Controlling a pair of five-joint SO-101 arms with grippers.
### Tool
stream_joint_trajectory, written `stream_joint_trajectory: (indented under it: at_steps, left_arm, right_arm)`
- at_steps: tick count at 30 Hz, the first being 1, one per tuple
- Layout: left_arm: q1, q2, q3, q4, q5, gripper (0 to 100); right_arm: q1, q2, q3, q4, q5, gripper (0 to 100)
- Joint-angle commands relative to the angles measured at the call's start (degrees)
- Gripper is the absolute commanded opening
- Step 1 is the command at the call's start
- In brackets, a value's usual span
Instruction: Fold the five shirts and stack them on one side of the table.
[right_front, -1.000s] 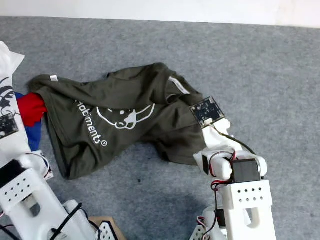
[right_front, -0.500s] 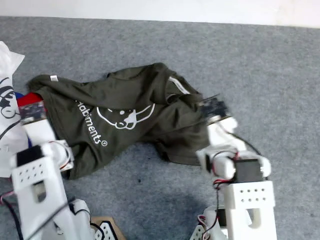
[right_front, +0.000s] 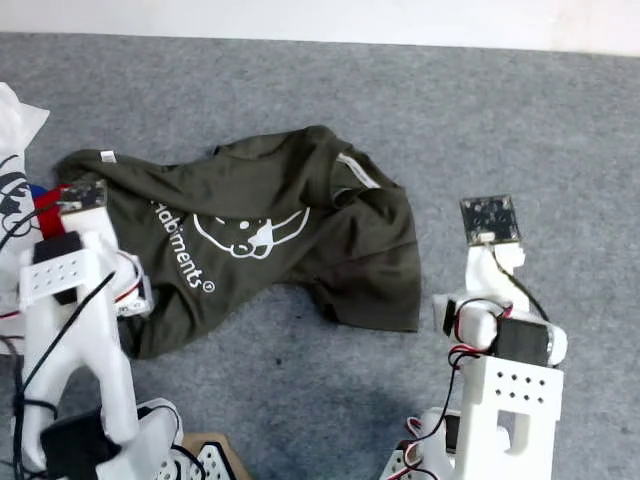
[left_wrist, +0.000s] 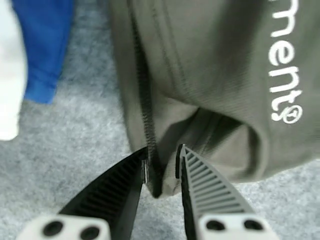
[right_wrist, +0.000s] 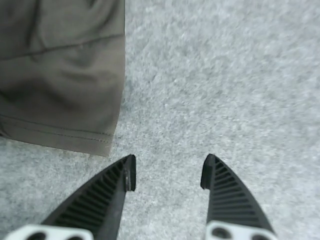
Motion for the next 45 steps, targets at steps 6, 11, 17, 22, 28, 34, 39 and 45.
stream_joint_trajectory:
  at_steps: [6,11,17,22,28,34,39,45]
  left_arm:
    - [5.23,2.86,-2.33,0.97,6.86,11]
    - [5.23,2.86,-1.36,0.7,6.86,11]
    - [5.14,2.86,0.13,0.44,6.77,11]
    - [5.23,2.95,1.01,0.44,6.77,11]
    - [5.32,2.95,4.09,-4.04,6.68,11]
    - [5.32,2.95,5.58,-5.27,6.68,11]
    - [5.05,2.95,5.58,-5.27,6.68,11]
    - [5.05,2.95,5.58,-5.27,6.68,11]
  right_arm:
    - [-6.46,-0.13,6.46,-2.42,0.44,22.0]
    - [-13.85,-0.13,8.04,-2.42,0.44,22.0]
    - [-16.92,0.31,7.96,-0.92,0.44,22.0]
    - [-16.92,0.4,8.4,-1.27,0.53,22.0]
    - [-17.01,0.4,10.51,-2.86,0.79,22.0]
    - [-21.05,0.4,11.47,-3.21,0.79,22.0]
    - [-22.73,0.4,11.38,-4.09,0.44,22.0]
    - [-22.37,0.4,11.12,-5.32,-1.58,22.0]
